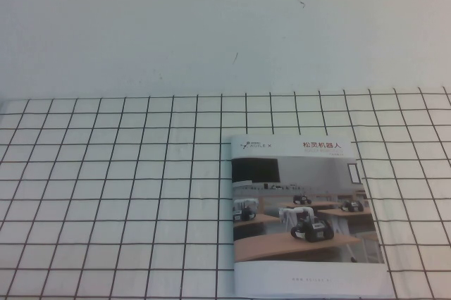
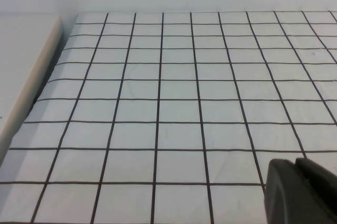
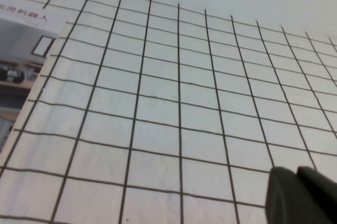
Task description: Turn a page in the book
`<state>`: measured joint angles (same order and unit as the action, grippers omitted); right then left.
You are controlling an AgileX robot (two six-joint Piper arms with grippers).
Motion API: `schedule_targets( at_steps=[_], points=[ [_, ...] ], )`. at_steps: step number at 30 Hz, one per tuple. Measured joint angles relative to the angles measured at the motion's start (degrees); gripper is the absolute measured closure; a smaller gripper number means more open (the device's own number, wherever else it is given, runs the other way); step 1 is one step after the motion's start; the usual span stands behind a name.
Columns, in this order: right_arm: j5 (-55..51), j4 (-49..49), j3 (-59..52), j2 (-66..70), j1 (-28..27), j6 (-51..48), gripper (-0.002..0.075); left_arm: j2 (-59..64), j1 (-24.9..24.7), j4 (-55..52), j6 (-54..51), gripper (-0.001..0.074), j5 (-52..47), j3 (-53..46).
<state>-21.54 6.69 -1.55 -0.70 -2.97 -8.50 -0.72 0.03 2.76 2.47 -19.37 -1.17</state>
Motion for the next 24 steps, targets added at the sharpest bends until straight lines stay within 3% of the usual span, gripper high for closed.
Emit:
schedule_targets(
  at_steps=[4,15,24],
  points=[
    [4.0,0.0,0.0,0.0,0.0,0.0,0.0700,0.0,0.0,0.0,0.0,0.0738,0.0,0.0],
    [34.4,0.0,0.0,0.0,0.0,0.0,0.0700,0.0,0.0,-7.5,-4.6,0.0737,2.6,-0.3],
    [48.1,0.0,0.0,0.0,0.0,1.6,0.0700,0.0,0.0,12.3,4.3,0.0737,13.5,-0.4]
  ],
)
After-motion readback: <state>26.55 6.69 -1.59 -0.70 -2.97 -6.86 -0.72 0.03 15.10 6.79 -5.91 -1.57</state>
